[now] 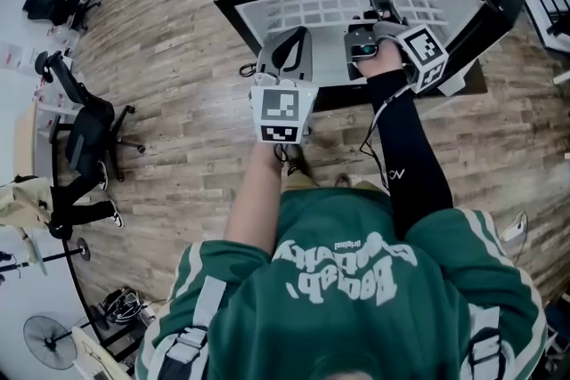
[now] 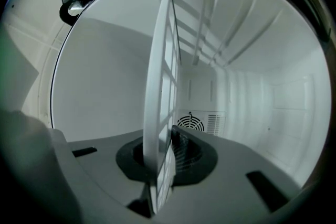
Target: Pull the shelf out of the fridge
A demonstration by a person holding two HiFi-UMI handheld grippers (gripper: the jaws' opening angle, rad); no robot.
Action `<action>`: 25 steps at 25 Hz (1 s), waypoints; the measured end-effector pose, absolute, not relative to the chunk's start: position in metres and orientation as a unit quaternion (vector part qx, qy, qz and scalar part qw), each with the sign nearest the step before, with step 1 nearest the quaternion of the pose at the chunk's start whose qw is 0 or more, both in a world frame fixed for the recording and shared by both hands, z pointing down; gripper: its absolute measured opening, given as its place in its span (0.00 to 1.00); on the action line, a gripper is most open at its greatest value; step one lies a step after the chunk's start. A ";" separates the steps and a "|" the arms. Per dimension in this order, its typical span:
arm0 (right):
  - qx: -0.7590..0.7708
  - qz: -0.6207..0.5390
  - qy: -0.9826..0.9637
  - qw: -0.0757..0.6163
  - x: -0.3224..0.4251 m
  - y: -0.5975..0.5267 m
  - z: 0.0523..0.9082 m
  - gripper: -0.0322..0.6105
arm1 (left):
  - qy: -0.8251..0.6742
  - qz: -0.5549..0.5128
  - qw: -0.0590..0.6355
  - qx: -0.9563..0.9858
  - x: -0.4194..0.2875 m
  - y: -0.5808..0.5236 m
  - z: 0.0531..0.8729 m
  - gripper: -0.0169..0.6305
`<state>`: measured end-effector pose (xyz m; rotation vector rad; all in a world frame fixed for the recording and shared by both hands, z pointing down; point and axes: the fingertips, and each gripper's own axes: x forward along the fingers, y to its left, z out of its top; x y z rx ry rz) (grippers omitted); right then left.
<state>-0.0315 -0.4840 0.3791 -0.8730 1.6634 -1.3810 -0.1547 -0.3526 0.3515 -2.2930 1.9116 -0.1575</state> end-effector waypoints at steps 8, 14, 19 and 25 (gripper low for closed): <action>-0.339 -0.550 0.655 0.391 -0.031 -0.481 0.378 0.12 | 0.644 -0.057 0.076 -0.759 -0.154 -0.350 0.350 0.05; -0.336 -0.551 0.656 0.390 -0.030 -0.474 0.378 0.12 | 0.648 -0.054 0.079 -0.755 -0.154 -0.342 0.347 0.05; -0.336 -0.554 0.656 0.389 -0.028 -0.468 0.376 0.12 | 0.650 -0.056 0.078 -0.754 -0.152 -0.336 0.347 0.05; -0.335 -0.556 0.654 0.389 -0.027 -0.464 0.377 0.11 | 0.652 -0.057 0.078 -0.752 -0.152 -0.332 0.347 0.05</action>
